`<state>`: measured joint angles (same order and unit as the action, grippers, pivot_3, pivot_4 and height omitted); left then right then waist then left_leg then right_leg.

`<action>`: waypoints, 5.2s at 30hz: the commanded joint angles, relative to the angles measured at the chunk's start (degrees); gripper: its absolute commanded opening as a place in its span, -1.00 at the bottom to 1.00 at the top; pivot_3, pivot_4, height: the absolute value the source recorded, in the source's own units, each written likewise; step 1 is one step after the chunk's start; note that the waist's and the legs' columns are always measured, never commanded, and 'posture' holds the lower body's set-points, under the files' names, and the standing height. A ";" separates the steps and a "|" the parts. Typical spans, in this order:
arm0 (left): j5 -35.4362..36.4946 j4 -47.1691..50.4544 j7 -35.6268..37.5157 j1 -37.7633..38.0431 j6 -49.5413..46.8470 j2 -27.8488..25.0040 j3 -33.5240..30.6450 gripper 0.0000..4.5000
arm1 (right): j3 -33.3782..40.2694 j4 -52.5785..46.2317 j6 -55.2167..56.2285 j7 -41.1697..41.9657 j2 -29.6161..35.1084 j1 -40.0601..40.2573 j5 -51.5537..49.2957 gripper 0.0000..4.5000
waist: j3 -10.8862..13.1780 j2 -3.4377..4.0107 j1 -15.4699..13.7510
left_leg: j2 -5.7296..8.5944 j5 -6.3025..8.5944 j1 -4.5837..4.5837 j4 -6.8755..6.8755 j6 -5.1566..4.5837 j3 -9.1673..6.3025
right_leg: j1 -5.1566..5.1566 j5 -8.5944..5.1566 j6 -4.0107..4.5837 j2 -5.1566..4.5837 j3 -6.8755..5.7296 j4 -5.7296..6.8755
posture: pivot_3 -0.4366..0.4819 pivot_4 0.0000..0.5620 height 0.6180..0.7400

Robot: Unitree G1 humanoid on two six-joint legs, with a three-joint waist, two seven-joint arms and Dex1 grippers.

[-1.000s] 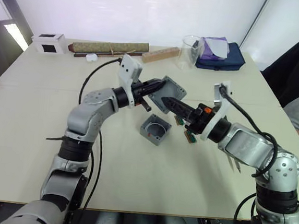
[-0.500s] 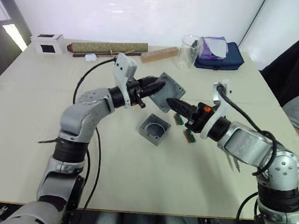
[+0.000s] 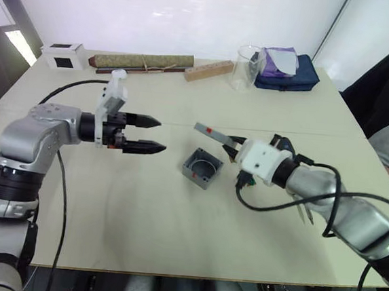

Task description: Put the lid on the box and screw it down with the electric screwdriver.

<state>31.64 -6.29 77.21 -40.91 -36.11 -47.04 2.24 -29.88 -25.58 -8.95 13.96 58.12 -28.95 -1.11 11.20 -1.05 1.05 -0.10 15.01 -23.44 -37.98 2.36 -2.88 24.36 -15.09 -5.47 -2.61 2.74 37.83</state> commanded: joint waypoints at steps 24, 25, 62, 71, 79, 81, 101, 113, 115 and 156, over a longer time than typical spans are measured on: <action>-9.33 -8.55 8.20 -4.98 10.51 -1.19 0.69 0.99 | 4.16 13.79 21.19 -9.56 -17.26 10.41 57.26 -0.79 | -0.01 -0.02 0.13 | 0.01 0.00 0.01 -0.04 0.00 -0.07 | 0.01 0.01 0.00 0.01 0.01 0.19 | -0.05 -0.47 0.93; -9.33 -8.37 8.08 -4.91 10.44 -1.13 0.68 0.99 | 4.43 13.87 21.26 -9.43 -17.48 10.50 57.49 -0.79 | -0.01 -0.02 0.14 | 0.01 0.00 0.01 -0.04 0.00 -0.07 | 0.01 0.01 0.00 0.01 0.01 0.19 | -0.05 -0.47 0.93; -16.11 -10.49 -5.61 -8.04 19.13 18.73 7.19 -0.61 | 4.84 19.22 24.82 -8.65 -17.87 14.81 62.44 -0.79 | -0.10 -0.07 -0.15 | 0.10 -0.01 0.15 -0.17 0.02 -0.14 | -0.22 0.02 -0.01 -0.06 -0.01 0.26 | -0.05 -0.47 0.93; -22.50 -18.57 -6.76 -7.12 27.90 25.21 12.69 -0.98 | 5.13 19.88 25.41 -9.10 -17.80 14.90 63.00 -0.79 | -0.14 -0.06 -0.17 | 0.12 -0.01 0.26 -0.17 0.02 -0.15 | -0.34 0.02 -0.02 -0.05 -0.01 0.26 | -0.05 -0.47 0.93; -26.57 -20.13 -5.42 -4.98 31.84 24.60 16.02 -1.00 | 5.86 19.20 26.69 -9.93 -17.47 15.33 62.17 -0.07 | -0.25 -0.10 -0.15 | 0.12 0.01 1.02 -0.04 -0.01 -0.17 | -1.18 0.00 0.00 -0.05 -0.03 0.04 | -0.05 -0.47 0.93; -26.97 -20.55 -5.39 -4.65 31.85 24.45 16.26 -1.00 | 6.54 18.57 27.67 -10.03 -16.93 15.82 61.12 0.23 | -0.32 -0.09 -0.13 | 0.12 0.03 1.33 0.00 -0.04 -0.19 | -1.53 -0.03 -0.01 -0.05 -0.05 -0.04 | -0.05 -0.47 0.93; -31.75 -22.61 -8.14 -4.01 30.36 24.36 19.25 -1.00 | 15.52 15.93 36.39 -5.64 -12.94 17.49 40.91 0.99 | -0.70 -0.22 0.03 | 0.11 0.04 1.96 0.15 -0.07 -0.19 | -2.17 -0.17 0.11 -0.04 0.00 -0.28 | -0.05 -0.47 0.93; -27.03 -11.23 -6.68 0.47 21.11 24.89 18.76 -1.00 | 16.46 8.91 17.58 14.46 -21.32 20.38 23.46 0.99 | -0.71 -0.20 -0.08 | 0.09 0.05 1.95 0.16 -0.08 -0.22 | -2.17 -0.17 0.10 -0.05 -0.02 -0.30 | -0.05 -0.47 0.93; -26.72 -8.89 -6.84 1.61 19.66 24.62 18.91 -1.00 | 16.76 7.94 15.22 15.53 -22.10 20.98 22.62 0.99 | -0.71 -0.20 -0.08 | 0.08 0.05 1.94 0.18 -0.08 -0.22 | -2.15 -0.17 0.11 -0.04 -0.02 -0.30 | -0.05 -0.47 0.93; -12.23 -5.95 -18.69 0.96 -2.01 28.52 6.52 -1.00 | 21.60 0.06 -10.59 22.88 -27.71 18.17 8.94 0.99 | -0.62 -0.19 0.01 | 0.08 0.04 1.80 0.82 -0.05 -0.26 | -1.79 -0.09 -0.06 -0.04 -0.01 -0.65 | -0.05 -0.47 0.93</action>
<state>17.91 -13.22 60.02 -40.10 -36.26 -18.83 10.80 -8.63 -22.28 -18.56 36.31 30.73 -9.95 9.48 10.57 -1.23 1.07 -0.02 15.05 -21.67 -37.16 2.31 -3.15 22.59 -15.18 -5.54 -2.66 2.72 37.17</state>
